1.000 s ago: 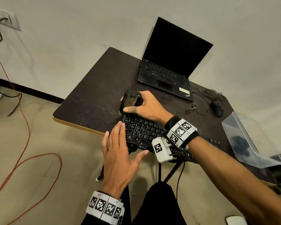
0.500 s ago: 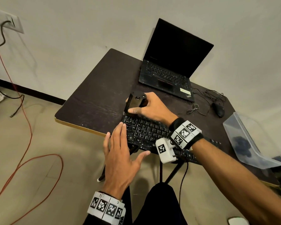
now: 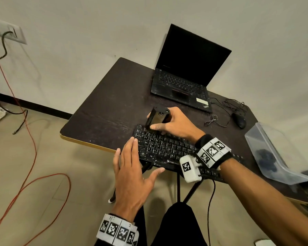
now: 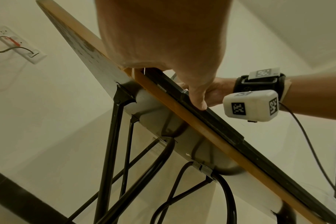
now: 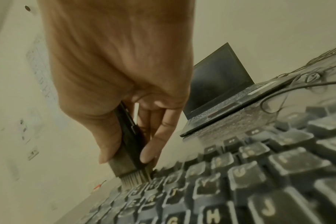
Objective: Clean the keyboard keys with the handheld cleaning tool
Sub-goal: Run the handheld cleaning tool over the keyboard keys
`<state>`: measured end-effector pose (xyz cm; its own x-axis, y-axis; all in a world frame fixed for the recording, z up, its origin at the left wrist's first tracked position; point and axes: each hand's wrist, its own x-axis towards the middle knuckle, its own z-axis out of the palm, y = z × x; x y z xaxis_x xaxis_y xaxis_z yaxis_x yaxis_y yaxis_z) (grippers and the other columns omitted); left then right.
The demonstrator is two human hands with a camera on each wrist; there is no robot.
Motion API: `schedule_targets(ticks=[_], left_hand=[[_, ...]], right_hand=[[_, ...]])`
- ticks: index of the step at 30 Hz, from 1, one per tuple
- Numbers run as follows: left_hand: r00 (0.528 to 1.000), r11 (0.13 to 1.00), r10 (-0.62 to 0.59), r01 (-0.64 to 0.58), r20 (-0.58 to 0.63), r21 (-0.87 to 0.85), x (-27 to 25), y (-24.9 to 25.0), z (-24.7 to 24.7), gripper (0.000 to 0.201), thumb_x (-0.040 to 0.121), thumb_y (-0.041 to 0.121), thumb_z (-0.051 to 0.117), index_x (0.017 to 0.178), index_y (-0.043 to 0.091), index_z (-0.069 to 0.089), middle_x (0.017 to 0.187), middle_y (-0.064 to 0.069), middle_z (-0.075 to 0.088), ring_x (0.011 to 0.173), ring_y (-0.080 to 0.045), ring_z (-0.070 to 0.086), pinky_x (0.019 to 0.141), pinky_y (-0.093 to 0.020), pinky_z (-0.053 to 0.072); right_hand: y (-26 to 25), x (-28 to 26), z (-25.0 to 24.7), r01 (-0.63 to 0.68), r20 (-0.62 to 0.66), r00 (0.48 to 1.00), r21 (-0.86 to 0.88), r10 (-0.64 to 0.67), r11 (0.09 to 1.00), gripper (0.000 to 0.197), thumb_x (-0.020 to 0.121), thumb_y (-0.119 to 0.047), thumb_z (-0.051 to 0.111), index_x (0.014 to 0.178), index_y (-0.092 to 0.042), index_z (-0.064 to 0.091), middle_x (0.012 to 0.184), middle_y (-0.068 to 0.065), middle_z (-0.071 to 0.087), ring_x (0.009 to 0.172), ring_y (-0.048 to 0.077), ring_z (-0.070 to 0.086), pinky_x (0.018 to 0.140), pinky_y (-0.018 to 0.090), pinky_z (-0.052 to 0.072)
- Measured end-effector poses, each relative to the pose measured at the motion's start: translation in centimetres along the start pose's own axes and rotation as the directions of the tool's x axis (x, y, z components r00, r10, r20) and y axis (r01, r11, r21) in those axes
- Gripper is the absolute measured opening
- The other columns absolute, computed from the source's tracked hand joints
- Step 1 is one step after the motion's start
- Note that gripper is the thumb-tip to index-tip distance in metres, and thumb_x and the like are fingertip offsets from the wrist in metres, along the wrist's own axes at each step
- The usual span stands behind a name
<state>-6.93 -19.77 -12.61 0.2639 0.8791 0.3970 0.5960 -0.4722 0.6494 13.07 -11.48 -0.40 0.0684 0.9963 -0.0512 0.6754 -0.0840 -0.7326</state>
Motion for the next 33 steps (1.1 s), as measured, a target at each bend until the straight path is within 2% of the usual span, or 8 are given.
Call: schedule_targets(ticks=[6, 10, 13, 18, 22, 25, 28, 33], left_hand=[[1.000, 1.000, 0.004, -0.004, -0.009, -0.005, -0.1, 0.0, 0.0, 0.112, 0.088, 0.084, 0.052, 0.163, 0.006, 0.029, 0.170, -0.005, 0.030, 0.159, -0.016, 0.026, 0.133, -0.042, 0.007], [1.000, 1.000, -0.002, 0.002, -0.007, -0.007, -0.1, 0.1, -0.1, 0.111, 0.087, 0.083, 0.053, 0.163, 0.005, 0.030, 0.169, -0.004, 0.031, 0.158, -0.017, 0.028, 0.133, -0.043, 0.008], [1.000, 1.000, 0.003, -0.003, -0.018, -0.007, -0.1, 0.1, 0.0, 0.110, 0.087, 0.083, 0.053, 0.162, 0.005, 0.032, 0.169, -0.004, 0.032, 0.157, -0.017, 0.029, 0.133, -0.043, 0.009], [1.000, 1.000, 0.006, -0.006, -0.008, 0.016, -0.1, 0.1, 0.0, 0.111, 0.087, 0.084, 0.051, 0.162, 0.004, 0.032, 0.168, -0.006, 0.033, 0.157, -0.018, 0.030, 0.133, -0.041, 0.006], [1.000, 1.000, 0.000, 0.000, -0.012, 0.010, -0.1, 0.0, 0.1, 0.111, 0.086, 0.082, 0.056, 0.163, 0.005, 0.031, 0.169, -0.004, 0.032, 0.158, -0.016, 0.029, 0.133, -0.043, 0.009], [1.000, 1.000, -0.002, 0.002, -0.008, 0.018, -0.1, 0.1, 0.0, 0.112, 0.086, 0.083, 0.055, 0.162, 0.005, 0.032, 0.168, -0.004, 0.034, 0.157, -0.017, 0.031, 0.133, -0.045, 0.012], [1.000, 1.000, 0.001, -0.001, -0.022, 0.019, -0.2, 0.1, 0.1, 0.111, 0.085, 0.084, 0.053, 0.162, 0.005, 0.033, 0.168, -0.004, 0.034, 0.156, -0.018, 0.032, 0.133, -0.044, 0.013], [1.000, 0.999, -0.003, 0.003, -0.015, 0.037, -0.1, 0.1, 0.1, 0.112, 0.084, 0.083, 0.054, 0.162, 0.005, 0.033, 0.167, -0.004, 0.035, 0.156, -0.017, 0.033, 0.132, -0.046, 0.014]], right_hand=[[0.4, -0.6, -0.5, -0.011, -0.015, 1.000, -0.024, 0.010, 1.000, 0.031, 0.082, -0.030, 0.091, 0.109, -0.023, 0.077, 0.096, 0.004, 0.082, 0.084, 0.042, 0.076, 0.079, 0.057, 0.065], [0.5, -0.7, -1.1, -0.012, -0.103, 0.995, -0.083, 0.004, 0.996, 0.026, 0.082, -0.027, 0.091, 0.104, -0.025, 0.078, 0.097, -0.004, 0.082, 0.088, 0.018, 0.078, 0.088, 0.048, 0.063], [0.4, -1.1, -1.5, -0.026, -0.016, 1.000, -0.024, 0.025, 0.999, 0.026, 0.087, -0.020, 0.088, 0.109, -0.021, 0.077, 0.097, 0.002, 0.082, 0.077, 0.013, 0.076, 0.070, 0.038, 0.062], [1.1, -1.5, -2.0, -0.048, -0.100, 0.994, -0.058, 0.042, 0.997, 0.031, 0.082, -0.028, 0.090, 0.109, -0.022, 0.077, 0.096, -0.002, 0.082, 0.084, 0.016, 0.077, 0.087, 0.047, 0.064], [1.1, -2.1, -2.4, -0.073, -0.033, 0.997, -0.013, 0.073, 0.997, 0.022, 0.088, -0.018, 0.087, 0.107, -0.021, 0.076, 0.085, -0.001, 0.081, 0.066, 0.015, 0.072, 0.063, 0.036, 0.062], [1.5, -2.3, -2.7, -0.086, -0.099, 0.992, -0.048, 0.081, 0.995, 0.028, 0.085, -0.024, 0.089, 0.110, -0.020, 0.076, 0.092, 0.000, 0.083, 0.075, 0.024, 0.079, 0.075, 0.051, 0.066], [1.3, -3.0, -2.7, -0.095, -0.038, 0.995, 0.019, 0.095, 0.995, 0.029, 0.089, -0.014, 0.086, 0.116, -0.011, 0.074, 0.090, -0.001, 0.080, 0.069, 0.014, 0.075, 0.064, 0.039, 0.062], [1.9, -3.6, -3.1, -0.124, -0.120, 0.985, 0.018, 0.125, 0.992, 0.031, 0.086, -0.017, 0.088, 0.114, -0.014, 0.075, 0.099, 0.004, 0.082, 0.078, 0.031, 0.079, 0.075, 0.051, 0.067]])
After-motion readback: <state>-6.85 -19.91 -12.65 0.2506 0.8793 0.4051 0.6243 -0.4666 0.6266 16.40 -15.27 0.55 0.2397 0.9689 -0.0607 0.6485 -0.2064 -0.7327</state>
